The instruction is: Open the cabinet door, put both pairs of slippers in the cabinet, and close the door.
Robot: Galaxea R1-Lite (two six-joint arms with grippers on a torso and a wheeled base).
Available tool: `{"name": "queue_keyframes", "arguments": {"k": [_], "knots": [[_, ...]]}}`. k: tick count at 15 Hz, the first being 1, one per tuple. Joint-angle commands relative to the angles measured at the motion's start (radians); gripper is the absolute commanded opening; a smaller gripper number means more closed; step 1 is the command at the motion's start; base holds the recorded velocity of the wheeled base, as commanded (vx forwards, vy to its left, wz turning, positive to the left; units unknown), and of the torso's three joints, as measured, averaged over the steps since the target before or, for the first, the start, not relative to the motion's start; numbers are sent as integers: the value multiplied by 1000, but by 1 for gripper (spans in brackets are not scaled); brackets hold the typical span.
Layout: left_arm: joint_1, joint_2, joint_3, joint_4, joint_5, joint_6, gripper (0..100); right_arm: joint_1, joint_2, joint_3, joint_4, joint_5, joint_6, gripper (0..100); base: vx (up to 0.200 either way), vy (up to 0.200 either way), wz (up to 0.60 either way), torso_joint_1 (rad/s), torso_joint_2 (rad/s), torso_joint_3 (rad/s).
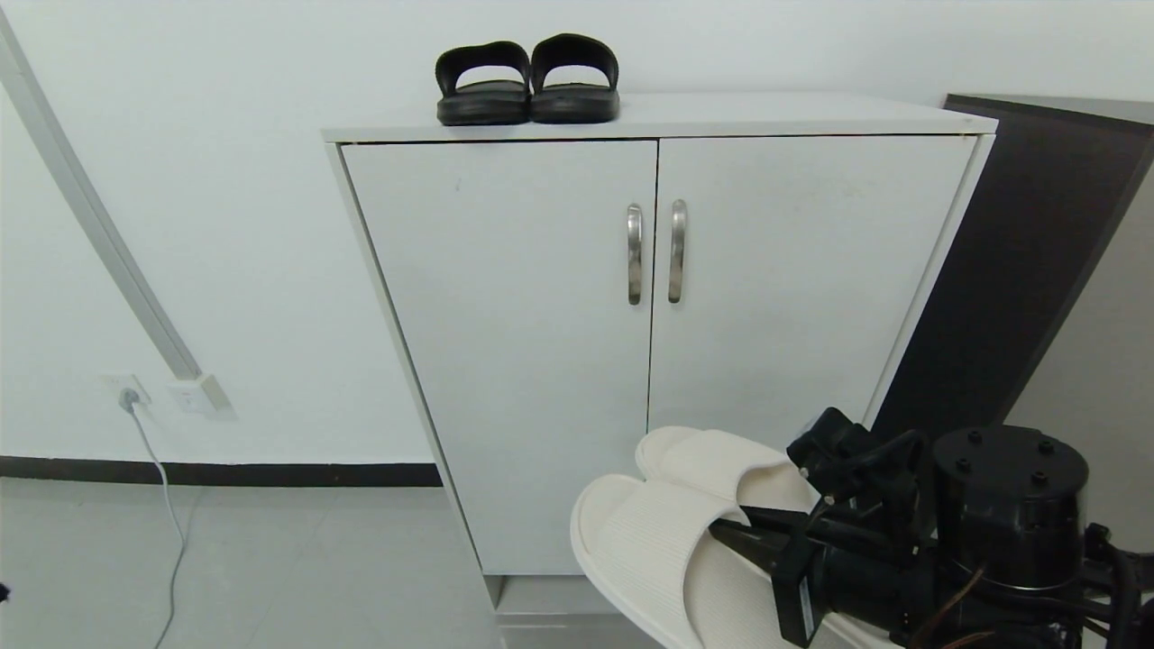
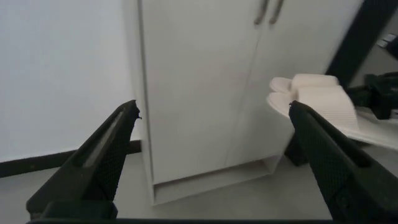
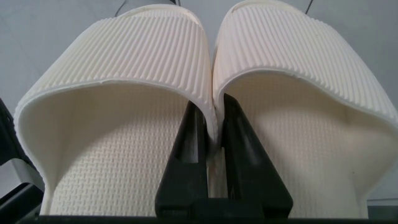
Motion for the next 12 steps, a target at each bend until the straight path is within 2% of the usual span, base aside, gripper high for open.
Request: {"name": "queue_keyframes", "arguments": {"k": [1,3,5,7,9,11,12], "knots": [[-8,222,-22,-84,-73,-1,100,2,-2,-2,0,1,0,0,0,0,0,0,0,0],[-19,377,-19,-230,-83,-1,100,2,-2,-2,0,1,1,0,0,0,0,0,0,0],[-96,514,-29,-338,-86,-6,100,0,-2,2,0,1,3,0,0,0,0,0,0,0],[-139,624,-68,-424,-83,-11,100,0,-2,0,0,1,3,0,0,0,0,0,0,0],[-203,699,-108,-472,-65,-44,100,2,3,0,1,1,3,0,0,0,0,0,0,0],[-309,742,-132,-492,-19,-44,100,3,6,0,1,2,3,0,0,0,0,0,0,0],[-379,780,-163,-500,38,-47,100,5,6,2,3,2,3,0,0,0,0,0,0,0]]}}
